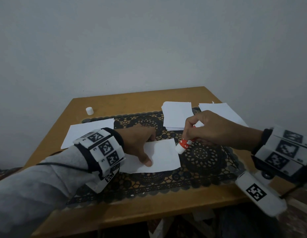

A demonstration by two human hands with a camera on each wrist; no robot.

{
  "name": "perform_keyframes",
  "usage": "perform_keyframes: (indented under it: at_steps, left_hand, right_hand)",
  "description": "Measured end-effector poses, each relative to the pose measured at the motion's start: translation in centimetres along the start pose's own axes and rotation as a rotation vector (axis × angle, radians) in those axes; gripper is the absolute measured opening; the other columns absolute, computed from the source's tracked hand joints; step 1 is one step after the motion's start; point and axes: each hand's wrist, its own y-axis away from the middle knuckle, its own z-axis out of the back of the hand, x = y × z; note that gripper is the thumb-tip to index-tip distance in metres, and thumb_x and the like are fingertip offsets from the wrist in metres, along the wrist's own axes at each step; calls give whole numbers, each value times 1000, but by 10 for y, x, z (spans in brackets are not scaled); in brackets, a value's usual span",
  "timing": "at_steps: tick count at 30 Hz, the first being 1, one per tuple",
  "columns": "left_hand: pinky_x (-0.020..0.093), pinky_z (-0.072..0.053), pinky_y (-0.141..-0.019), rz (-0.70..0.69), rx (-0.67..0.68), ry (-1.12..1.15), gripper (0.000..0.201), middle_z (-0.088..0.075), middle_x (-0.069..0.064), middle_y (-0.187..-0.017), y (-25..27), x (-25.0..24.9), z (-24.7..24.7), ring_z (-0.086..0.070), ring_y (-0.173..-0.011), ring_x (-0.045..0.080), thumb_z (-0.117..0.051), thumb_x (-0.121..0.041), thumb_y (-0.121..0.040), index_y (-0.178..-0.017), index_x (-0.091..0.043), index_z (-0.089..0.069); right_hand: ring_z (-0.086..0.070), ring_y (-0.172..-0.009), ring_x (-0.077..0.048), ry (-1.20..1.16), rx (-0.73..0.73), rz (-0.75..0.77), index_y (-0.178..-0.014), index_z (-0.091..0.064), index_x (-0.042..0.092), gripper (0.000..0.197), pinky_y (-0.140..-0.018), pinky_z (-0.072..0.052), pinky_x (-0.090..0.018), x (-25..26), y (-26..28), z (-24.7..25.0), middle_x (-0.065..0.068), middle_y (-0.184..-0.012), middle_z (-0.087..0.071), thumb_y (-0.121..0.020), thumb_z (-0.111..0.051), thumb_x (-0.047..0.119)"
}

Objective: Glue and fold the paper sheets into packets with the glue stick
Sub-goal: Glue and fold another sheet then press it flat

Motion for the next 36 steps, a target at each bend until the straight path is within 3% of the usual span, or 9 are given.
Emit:
perform_keyframes:
  at_steps: [4, 10, 12, 14, 18, 22, 28, 33, 36]
  left_hand:
    - [29, -46, -79, 3, -15, 96, 65, -53, -7, -106, 0, 4, 2, -51, -95, 15, -84, -41, -67, -116, -23, -44]
    - [23, -29, -56, -15, -126, 64, 34, -45, -7, -81, 2, 7, 5, -41, -71, 11, -75, -31, -79, -86, -20, -43]
    - [25, -41, -64, -1, -190, 124, 33, -51, -5, -93, 4, 12, 7, -49, -84, 15, -71, -22, -80, -101, -20, -46]
    - [32, -51, -80, -33, -244, 237, 59, -54, -7, -117, 10, 16, 9, -55, -98, 15, -70, -14, -79, -127, -30, -40]
    - [22, -40, -95, -150, -273, 277, 81, -42, -23, -135, 23, 17, 13, -47, -113, 2, -65, -3, -81, -142, -45, -33]
    - [28, -37, -103, -16, -207, 268, 49, -49, -8, -134, 29, 23, 4, -46, -119, 14, -67, -11, -83, -124, -37, -59]
    - [21, -36, -89, 191, -184, 241, 54, -43, -1, -136, 38, 25, -15, -44, -114, 16, -71, -32, -84, -132, -29, -47]
    - [22, -38, -90, 216, -185, 243, 56, -46, -1, -136, 36, 23, -22, -46, -115, 17, -71, -35, -83, -132, -26, -46]
    - [22, -37, -83, 209, -180, 227, 55, -49, 0, -130, 35, 22, -21, -46, -103, 15, -72, -36, -81, -129, -26, -46]
  right_hand:
    - [-64, -96, -32, 0, 3, 7, -78, -73, 15, 16, -87, -51, -46, 0, 3, 4, -4, -89, -72, -87, -66, 26]
    - [-63, -86, -38, -20, -1, 34, -77, -71, 17, 16, -72, -47, -37, 1, 0, 4, -7, -83, -71, -88, -65, 26]
    - [-60, -79, -42, -25, 10, 45, -78, -71, 17, 15, -70, -44, -37, 0, -1, 2, -13, -83, -70, -88, -65, 25]
    - [-61, -79, -40, -11, 10, 56, -78, -72, 17, 16, -69, -44, -36, 0, -3, 1, -11, -82, -71, -89, -64, 27]
    - [-62, -78, -5, 46, -35, 82, -76, -73, 21, 16, -73, -45, -23, 2, -8, -2, 13, -80, -71, -88, -64, 27]
    - [-57, -90, -5, 127, -96, 93, -78, -72, 22, 14, -74, -40, -23, 4, -14, -7, 13, -90, -67, -84, -66, 33]
    - [-60, -89, -13, 245, -96, 105, -85, -70, 20, 17, -78, -46, -29, 18, -24, -20, 8, -92, -66, -86, -66, 36]
    - [-64, -81, -17, 291, -113, 180, -87, -70, 17, 16, -61, -44, -23, 37, -45, -33, 7, -92, -65, -86, -67, 33]
    - [-55, -69, -5, 326, -110, 209, -86, -70, 14, 15, -55, -36, -20, 42, -59, -46, 7, -91, -62, -85, -68, 29]
